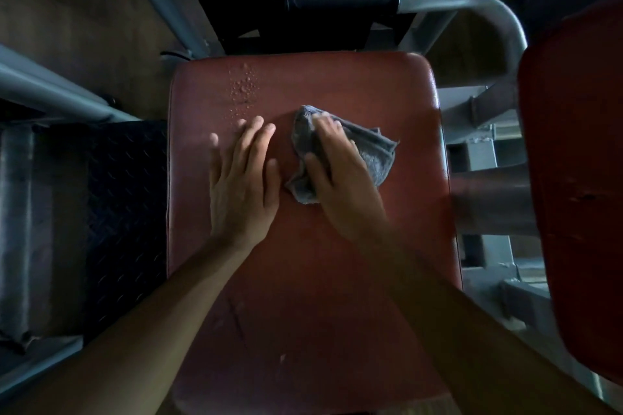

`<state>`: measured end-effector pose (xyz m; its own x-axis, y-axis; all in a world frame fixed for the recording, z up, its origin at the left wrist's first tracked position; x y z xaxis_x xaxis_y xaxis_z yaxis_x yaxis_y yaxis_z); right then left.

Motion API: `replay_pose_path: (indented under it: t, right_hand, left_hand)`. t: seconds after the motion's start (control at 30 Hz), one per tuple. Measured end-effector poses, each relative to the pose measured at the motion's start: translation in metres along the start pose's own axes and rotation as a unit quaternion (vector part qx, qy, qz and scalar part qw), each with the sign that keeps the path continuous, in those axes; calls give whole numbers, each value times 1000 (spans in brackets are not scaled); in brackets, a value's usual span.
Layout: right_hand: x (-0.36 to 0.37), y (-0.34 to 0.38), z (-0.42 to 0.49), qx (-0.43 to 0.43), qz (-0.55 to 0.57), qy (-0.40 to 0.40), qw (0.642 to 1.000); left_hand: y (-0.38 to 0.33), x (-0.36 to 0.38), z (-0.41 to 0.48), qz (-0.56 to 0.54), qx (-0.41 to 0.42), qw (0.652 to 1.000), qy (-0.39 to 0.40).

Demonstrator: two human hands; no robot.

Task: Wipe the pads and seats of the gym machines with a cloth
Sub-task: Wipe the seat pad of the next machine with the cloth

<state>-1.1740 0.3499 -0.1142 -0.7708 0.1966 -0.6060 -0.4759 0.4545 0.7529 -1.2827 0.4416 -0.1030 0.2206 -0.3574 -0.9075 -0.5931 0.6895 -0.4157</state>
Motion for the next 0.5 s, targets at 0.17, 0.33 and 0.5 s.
replay_pose_path:
  t: [0.17, 0.33, 0.5]
  right_hand:
    - [-61, -51, -27, 66, -47, -128, 988]
    - [-57, -69, -29, 73, -37, -90, 993]
    - [-58, -71, -29, 95, 13, -110, 989]
  left_hand:
    - [-58, 13, 11, 24, 31, 999, -7]
    - [-97, 66, 31, 93, -41, 991, 81]
    - [-90, 75, 27, 118, -59, 988, 79]
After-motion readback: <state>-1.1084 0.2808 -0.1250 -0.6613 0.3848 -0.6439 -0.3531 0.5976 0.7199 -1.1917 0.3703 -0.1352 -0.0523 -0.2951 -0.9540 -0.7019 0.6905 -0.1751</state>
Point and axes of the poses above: each hand's wrist, its own z-axis towards the middle knuckle, its own x-axis out of the palm, y = z × x, the point moved 10 cm from there along z, towards the middle knuckle, and after that the axes turned 12 degrees about y, right-handed, at the moved point
